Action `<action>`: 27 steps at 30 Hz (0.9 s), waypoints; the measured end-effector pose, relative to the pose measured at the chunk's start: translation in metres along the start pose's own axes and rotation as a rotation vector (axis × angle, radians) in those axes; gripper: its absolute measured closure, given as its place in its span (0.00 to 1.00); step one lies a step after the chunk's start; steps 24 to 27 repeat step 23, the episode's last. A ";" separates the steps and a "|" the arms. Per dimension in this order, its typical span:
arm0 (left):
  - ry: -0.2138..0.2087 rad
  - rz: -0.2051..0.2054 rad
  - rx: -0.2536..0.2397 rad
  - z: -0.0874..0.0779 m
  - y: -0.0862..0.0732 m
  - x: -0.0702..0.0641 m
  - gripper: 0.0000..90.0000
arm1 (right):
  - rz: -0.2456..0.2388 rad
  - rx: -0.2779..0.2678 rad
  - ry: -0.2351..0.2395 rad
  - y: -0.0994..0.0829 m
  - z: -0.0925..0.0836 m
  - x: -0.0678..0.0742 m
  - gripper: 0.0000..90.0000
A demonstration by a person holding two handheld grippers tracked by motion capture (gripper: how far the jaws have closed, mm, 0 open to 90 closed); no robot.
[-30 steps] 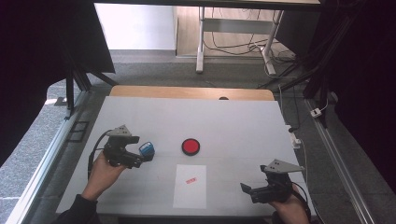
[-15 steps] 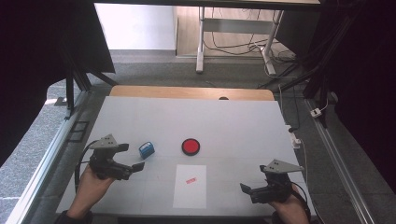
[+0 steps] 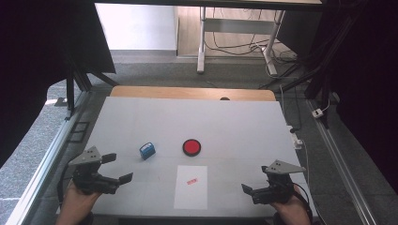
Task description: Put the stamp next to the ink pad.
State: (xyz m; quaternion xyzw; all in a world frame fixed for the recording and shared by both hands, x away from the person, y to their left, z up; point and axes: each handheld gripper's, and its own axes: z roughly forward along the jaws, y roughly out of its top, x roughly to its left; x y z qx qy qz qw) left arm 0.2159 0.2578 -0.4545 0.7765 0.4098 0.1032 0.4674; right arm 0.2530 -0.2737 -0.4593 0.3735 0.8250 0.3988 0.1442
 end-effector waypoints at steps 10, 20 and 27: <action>0.062 -0.032 0.042 -0.016 -0.026 -0.002 0.00 | 0.003 -0.001 -0.002 0.000 0.001 0.000 0.00; 0.117 -0.015 0.151 -0.007 -0.034 -0.006 0.00 | -0.001 0.004 -0.004 0.000 0.001 0.001 0.00; 0.110 -0.012 0.158 -0.006 -0.032 -0.006 0.00 | -0.006 0.011 -0.006 0.000 0.002 0.001 0.00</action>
